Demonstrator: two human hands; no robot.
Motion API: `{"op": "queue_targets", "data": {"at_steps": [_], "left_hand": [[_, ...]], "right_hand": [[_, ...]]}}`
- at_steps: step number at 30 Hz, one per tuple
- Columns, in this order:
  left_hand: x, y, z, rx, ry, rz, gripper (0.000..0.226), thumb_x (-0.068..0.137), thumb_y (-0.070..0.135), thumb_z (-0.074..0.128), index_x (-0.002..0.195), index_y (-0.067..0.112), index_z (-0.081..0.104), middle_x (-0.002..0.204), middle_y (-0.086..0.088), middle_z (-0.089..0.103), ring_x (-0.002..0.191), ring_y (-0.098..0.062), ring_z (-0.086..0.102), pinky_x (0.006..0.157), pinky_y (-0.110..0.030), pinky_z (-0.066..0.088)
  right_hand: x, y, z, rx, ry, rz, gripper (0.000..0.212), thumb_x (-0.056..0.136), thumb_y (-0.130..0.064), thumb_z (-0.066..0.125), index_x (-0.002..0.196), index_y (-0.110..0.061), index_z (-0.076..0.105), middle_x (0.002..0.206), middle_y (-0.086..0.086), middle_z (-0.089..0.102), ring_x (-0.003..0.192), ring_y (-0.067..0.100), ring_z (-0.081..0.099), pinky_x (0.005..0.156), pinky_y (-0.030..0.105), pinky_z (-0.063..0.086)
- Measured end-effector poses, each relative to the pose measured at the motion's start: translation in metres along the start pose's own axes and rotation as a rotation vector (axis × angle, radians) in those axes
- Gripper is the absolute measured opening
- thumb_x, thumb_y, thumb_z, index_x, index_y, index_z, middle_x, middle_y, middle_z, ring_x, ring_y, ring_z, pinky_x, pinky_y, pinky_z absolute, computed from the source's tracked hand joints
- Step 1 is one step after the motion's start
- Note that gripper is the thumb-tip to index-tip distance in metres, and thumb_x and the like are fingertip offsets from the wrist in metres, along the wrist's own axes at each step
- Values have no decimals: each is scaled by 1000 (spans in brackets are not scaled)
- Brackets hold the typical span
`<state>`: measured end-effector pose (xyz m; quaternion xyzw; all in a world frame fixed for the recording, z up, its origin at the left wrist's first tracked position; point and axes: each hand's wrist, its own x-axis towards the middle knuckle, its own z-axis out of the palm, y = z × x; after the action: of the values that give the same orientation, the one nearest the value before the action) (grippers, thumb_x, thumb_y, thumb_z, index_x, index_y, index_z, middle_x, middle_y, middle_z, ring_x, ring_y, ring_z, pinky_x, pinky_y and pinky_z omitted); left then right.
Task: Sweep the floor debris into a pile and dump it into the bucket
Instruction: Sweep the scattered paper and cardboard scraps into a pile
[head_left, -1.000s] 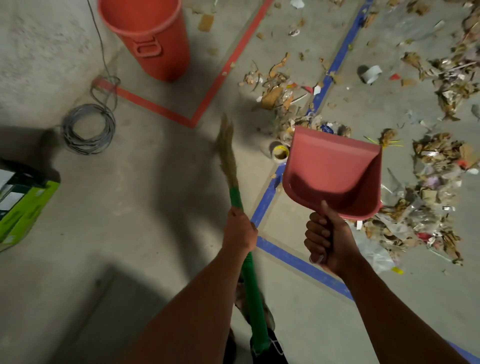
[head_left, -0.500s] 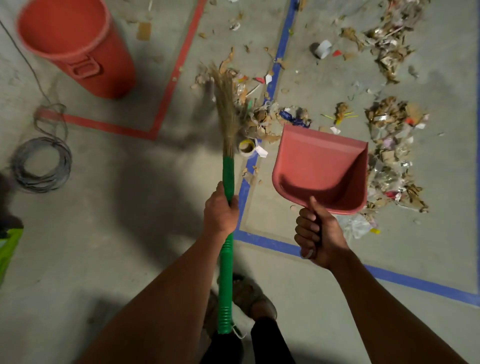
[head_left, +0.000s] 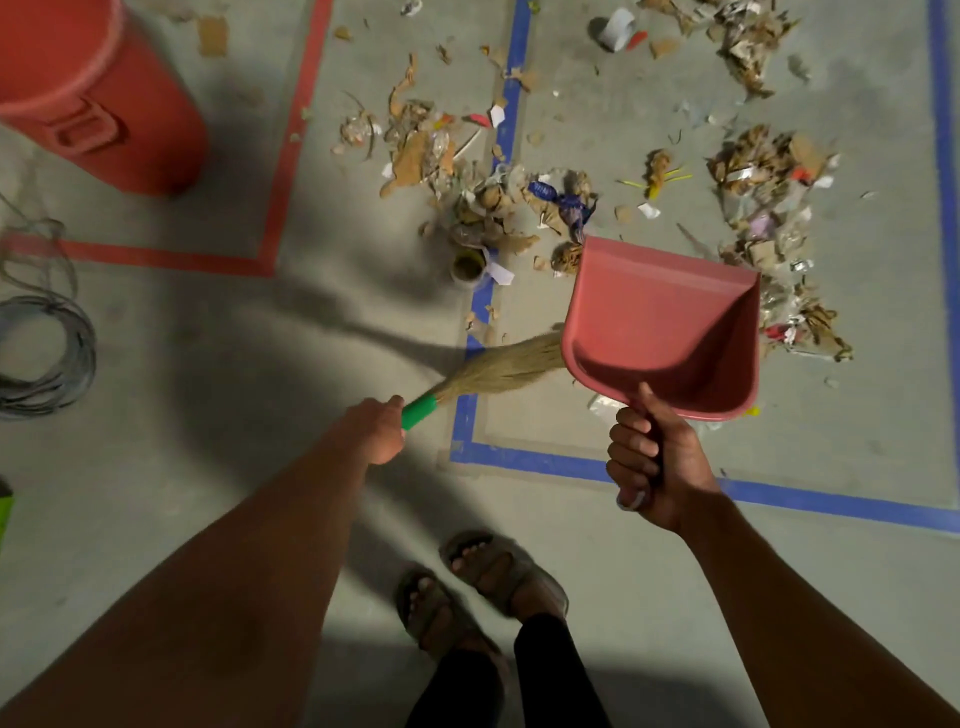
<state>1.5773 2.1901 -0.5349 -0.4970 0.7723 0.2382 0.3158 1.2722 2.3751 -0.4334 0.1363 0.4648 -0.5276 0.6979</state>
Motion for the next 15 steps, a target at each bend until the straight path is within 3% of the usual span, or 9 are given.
{"op": "queue_targets", "data": {"at_steps": [4,9,12,15], "left_hand": [[29,-3,-42,22,158,-65,35,98,27,54,131,19,46,117,-18,61,109,-43,65,87,-46,53],[32,7,-97,-72,307,-91,35,103,32,55,132,15,45,99,-11,56,91,-35,65,68,-42,46],[19,9,-117,-154,373,-53,40,104,36,52,137,16,42,108,-15,64,92,-35,66,74,-44,54],[-8,21,-139,-198,372,-57,40,107,37,47,138,12,43,113,-17,64,89,-31,62,73,-43,48]], "right_hand": [[3,8,-4,-11,29,0,50,102,-57,54,69,-26,33,51,-7,21,42,10,7,32,15,24],[-2,7,14,-32,15,-10,51,100,-59,56,69,-27,33,53,-7,20,42,9,9,34,15,21],[-8,-3,31,-4,-50,-40,50,102,-56,55,69,-25,33,52,-9,21,37,7,14,32,18,18],[-20,-20,51,1,-108,-75,48,102,-54,56,69,-24,35,51,-8,23,35,5,19,33,22,14]]}}
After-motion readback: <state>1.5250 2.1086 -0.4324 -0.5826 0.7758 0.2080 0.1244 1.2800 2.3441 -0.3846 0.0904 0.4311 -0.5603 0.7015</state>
